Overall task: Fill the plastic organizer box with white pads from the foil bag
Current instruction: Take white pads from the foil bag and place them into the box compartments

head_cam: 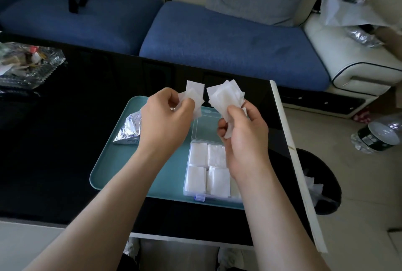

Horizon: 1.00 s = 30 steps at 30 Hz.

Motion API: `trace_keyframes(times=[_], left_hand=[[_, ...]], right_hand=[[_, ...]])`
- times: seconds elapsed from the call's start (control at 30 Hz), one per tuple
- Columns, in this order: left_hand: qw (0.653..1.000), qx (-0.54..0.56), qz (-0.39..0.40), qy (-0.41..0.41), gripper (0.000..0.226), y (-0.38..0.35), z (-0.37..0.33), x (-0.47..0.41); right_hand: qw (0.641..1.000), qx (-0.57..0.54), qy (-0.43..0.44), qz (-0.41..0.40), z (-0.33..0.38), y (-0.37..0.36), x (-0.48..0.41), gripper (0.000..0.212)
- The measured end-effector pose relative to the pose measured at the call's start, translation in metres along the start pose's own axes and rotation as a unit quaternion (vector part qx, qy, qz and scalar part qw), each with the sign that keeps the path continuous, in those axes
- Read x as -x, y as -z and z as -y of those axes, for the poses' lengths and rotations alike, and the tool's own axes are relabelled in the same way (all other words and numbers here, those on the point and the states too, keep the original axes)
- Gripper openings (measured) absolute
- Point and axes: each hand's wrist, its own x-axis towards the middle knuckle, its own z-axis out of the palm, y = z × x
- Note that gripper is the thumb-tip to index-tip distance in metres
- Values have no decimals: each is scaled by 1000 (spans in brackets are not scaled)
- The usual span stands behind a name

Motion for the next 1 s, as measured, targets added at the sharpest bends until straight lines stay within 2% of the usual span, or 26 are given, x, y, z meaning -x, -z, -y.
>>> trace_keyframes(times=[0.13, 0.23, 0.37, 0.5, 0.67, 0.8, 0.9, 1.0], left_hand=[[983, 155, 63, 76, 17, -13, -3, 11], [968, 196, 120, 105, 11, -17, -9, 22], [949, 234, 171, 122, 21, -19, -13, 31], [915, 297, 221, 160, 30, -22, -20, 40], [936, 270, 184, 131, 23, -28, -18, 48], [931, 282, 165, 161, 23, -25, -12, 48], [931, 281, 158, 169, 24, -23, -11, 50], [942, 247, 178, 143, 24, -24, -9, 53]], right_hand=[[1000, 11, -11, -16, 7, 9, 5, 27], [999, 38, -36, -6, 13, 17, 13, 26], [995, 97, -19, -7, 14, 26, 23, 22], [991, 134, 17, -16, 11, 31, 29, 17], [983, 179, 26, 23, 11, 34, 33, 20], [971, 232, 50, -27, 10, 44, 37, 32], [979, 171, 92, -54, 18, 52, 41, 27], [987, 121, 101, 4, 27, 56, 43, 24]])
